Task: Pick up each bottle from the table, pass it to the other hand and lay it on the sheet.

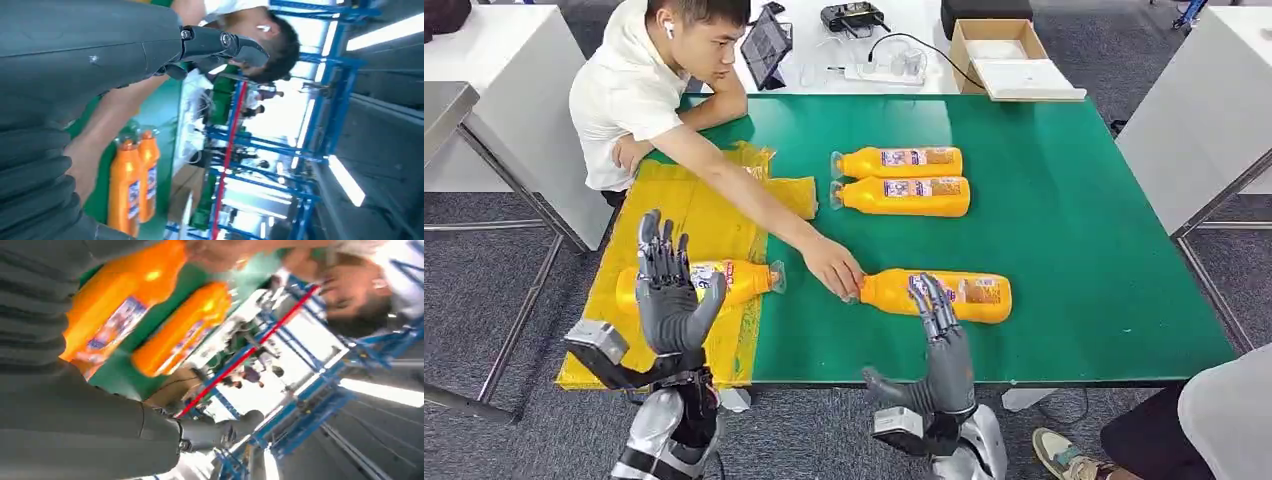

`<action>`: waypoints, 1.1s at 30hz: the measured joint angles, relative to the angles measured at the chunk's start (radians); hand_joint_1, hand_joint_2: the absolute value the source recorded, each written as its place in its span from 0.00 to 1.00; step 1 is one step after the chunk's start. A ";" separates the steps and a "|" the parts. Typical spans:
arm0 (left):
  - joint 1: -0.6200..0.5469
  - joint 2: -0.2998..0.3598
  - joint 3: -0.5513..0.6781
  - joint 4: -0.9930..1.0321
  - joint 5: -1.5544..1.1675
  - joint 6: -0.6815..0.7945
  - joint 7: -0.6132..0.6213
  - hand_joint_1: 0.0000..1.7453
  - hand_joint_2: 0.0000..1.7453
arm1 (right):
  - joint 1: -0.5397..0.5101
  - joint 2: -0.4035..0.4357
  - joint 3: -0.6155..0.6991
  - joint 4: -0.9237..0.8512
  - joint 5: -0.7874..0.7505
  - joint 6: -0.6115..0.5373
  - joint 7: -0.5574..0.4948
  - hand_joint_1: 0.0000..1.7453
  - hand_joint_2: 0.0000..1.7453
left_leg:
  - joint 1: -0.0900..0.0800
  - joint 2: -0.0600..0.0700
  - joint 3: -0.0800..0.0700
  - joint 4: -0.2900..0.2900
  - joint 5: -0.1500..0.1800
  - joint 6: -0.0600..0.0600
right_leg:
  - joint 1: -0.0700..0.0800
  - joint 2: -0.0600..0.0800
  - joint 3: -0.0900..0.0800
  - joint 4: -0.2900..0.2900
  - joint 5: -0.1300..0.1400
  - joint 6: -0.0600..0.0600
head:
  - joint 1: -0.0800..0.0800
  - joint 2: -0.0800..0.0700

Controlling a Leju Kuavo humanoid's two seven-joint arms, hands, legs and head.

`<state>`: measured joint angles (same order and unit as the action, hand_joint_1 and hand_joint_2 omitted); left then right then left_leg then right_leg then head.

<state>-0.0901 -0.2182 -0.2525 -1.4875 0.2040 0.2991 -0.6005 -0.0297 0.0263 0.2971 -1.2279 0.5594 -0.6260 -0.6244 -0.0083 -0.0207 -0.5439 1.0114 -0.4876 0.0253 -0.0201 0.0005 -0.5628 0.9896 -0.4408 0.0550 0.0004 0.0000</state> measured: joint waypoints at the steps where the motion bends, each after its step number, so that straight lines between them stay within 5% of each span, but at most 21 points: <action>1: 0.014 0.005 -0.002 -0.026 -0.018 0.019 -0.005 0.00 1.00 | -0.008 -0.008 -0.013 0.017 0.045 -0.005 0.025 0.00 1.00 | 0.000 0.001 0.001 0.000 0.000 0.000 | 0.000 0.001 0.000 0.000 0.000 0.000 | 0.000 0.000; 9: 0.095 0.033 -0.009 -0.151 -0.121 0.128 -0.014 0.00 1.00 | -0.068 -0.068 -0.080 0.160 0.206 0.013 0.150 0.00 1.00 | 0.000 0.000 0.000 0.000 0.000 0.000 | 0.000 0.000 0.000 0.000 0.000 0.000 | 0.000 0.000; 33: 0.073 0.036 -0.056 -0.135 -0.152 0.165 0.087 0.00 1.00 | -0.258 -0.134 -0.075 0.444 0.553 0.012 0.507 0.00 1.00 | 0.000 0.000 0.000 0.000 0.000 0.000 | 0.000 0.000 0.000 0.000 0.000 0.000 | 0.000 0.000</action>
<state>-0.0167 -0.1827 -0.3082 -1.6220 0.0519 0.4643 -0.5138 -0.2882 -0.1080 0.2216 -0.7839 1.1121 -0.6138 -0.1177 -0.0083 -0.0209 -0.5437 1.0116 -0.4875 0.0253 -0.0201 0.0008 -0.5631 0.9897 -0.4407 0.0552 0.0004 -0.0004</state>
